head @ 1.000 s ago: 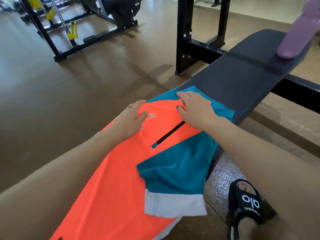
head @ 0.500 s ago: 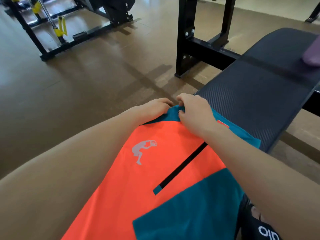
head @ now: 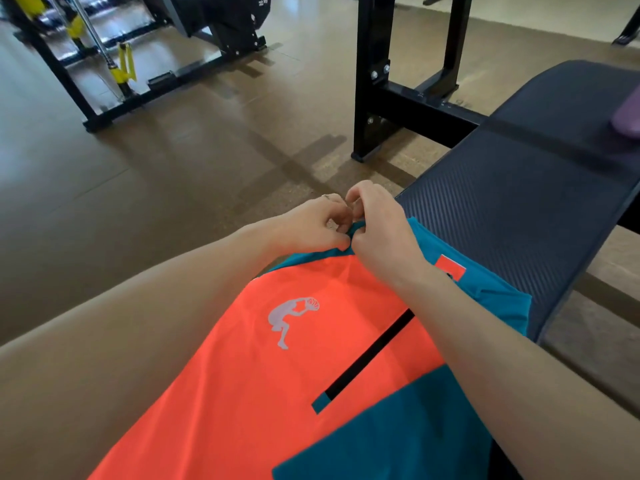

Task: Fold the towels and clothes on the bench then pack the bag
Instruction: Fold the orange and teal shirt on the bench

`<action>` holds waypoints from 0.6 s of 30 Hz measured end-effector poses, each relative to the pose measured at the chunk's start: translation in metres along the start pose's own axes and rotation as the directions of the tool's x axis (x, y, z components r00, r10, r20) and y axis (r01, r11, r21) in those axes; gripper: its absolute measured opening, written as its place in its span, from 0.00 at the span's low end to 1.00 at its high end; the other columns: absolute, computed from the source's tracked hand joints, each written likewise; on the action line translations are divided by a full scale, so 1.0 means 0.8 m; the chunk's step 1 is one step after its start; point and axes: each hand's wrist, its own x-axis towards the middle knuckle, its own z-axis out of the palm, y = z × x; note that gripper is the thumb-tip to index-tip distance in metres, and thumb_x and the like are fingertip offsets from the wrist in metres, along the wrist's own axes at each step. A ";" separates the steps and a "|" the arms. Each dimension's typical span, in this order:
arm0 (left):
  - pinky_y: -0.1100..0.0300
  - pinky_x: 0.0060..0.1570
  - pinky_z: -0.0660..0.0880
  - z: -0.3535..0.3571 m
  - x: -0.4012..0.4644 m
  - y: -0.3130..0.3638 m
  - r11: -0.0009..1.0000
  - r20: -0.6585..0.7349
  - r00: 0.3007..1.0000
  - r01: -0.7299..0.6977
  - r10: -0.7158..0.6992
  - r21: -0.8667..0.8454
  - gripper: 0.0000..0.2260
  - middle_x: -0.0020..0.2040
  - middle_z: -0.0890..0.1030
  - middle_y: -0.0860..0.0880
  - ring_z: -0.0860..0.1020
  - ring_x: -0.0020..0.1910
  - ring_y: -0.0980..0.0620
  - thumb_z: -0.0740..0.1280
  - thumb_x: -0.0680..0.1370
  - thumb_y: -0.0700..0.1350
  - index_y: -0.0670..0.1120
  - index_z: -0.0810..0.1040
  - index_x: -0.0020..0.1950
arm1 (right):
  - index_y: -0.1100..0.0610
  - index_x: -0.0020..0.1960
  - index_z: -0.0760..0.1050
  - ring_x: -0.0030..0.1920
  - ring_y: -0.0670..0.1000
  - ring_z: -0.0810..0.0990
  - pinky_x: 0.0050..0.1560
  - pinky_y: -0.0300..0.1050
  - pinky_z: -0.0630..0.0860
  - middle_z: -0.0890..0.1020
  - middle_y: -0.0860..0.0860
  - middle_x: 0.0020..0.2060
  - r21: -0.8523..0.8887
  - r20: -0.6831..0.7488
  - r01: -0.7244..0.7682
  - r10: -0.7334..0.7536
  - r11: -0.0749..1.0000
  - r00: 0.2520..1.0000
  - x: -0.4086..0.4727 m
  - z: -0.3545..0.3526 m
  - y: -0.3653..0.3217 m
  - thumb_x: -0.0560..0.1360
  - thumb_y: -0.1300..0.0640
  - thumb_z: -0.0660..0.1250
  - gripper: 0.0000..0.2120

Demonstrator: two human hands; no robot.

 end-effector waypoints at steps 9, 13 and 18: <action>0.54 0.51 0.74 -0.012 -0.014 0.019 0.999 0.053 0.999 -0.014 0.011 0.047 0.09 0.48 0.78 0.50 0.77 0.50 0.49 0.72 0.70 0.45 0.49 0.77 0.48 | 0.56 0.55 0.72 0.47 0.50 0.76 0.47 0.52 0.77 0.76 0.51 0.50 0.086 0.002 0.041 -0.041 0.995 0.999 0.000 -0.015 0.005 0.60 0.73 0.60 0.25; 0.52 0.57 0.74 -0.010 -0.014 0.020 0.998 0.053 0.999 0.007 -0.010 0.059 0.22 0.55 0.78 0.48 0.76 0.55 0.49 0.68 0.66 0.53 0.46 0.80 0.56 | 0.55 0.55 0.72 0.46 0.50 0.76 0.46 0.51 0.77 0.75 0.51 0.50 0.056 0.035 0.080 -0.082 0.995 0.996 -0.001 -0.018 0.005 0.61 0.74 0.62 0.25; 0.46 0.42 0.75 -0.027 -0.022 0.018 0.945 0.030 0.998 -0.064 0.057 0.322 0.10 0.38 0.78 0.47 0.76 0.38 0.47 0.66 0.68 0.51 0.45 0.76 0.39 | 0.57 0.60 0.71 0.51 0.54 0.75 0.51 0.55 0.76 0.74 0.52 0.54 -0.111 0.114 0.081 -0.069 0.991 0.991 0.000 -0.020 0.011 0.67 0.74 0.61 0.25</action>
